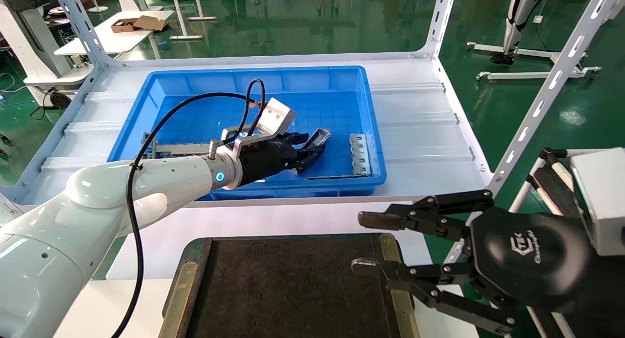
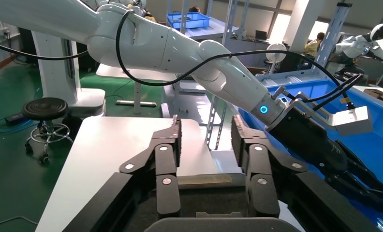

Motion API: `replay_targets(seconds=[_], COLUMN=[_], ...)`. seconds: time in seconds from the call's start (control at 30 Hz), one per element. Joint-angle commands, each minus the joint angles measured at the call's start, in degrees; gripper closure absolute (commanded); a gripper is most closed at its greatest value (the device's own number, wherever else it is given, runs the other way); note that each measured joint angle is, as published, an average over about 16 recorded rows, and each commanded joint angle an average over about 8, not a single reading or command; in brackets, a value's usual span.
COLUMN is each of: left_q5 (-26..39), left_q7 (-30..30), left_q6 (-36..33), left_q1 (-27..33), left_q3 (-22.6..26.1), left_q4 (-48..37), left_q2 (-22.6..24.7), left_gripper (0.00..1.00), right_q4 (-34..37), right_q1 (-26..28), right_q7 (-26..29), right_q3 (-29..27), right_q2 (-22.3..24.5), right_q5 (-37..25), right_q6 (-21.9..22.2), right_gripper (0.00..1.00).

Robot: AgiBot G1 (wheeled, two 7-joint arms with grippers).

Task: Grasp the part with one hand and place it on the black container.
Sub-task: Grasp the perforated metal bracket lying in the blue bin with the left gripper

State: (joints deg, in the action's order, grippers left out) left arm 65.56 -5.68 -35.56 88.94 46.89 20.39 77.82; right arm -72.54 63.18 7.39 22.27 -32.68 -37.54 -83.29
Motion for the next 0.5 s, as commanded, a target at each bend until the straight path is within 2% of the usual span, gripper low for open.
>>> replay_targets(seconds=[0.03,0.5], left_q5=[-0.6,-3.8], left_q7=[0.0,0.7], left_q6=[0.0,-0.1], left_q1=[0.0,0.3], left_q3=[0.5,2.7], left_q4=[0.1,-0.2], left_q2=[-0.1,-0.4], left_gripper=[1.0,1.0], right_q4=[0.0,0.0], right_q1=[0.0,0.0], right_q7=[0.0,0.0], right_q3=[0.0,0.0], right_q2=[0.0,0.0], right_q5=[0.0,0.0], right_q6=[0.0,0.0], right_gripper=[1.0,1.0])
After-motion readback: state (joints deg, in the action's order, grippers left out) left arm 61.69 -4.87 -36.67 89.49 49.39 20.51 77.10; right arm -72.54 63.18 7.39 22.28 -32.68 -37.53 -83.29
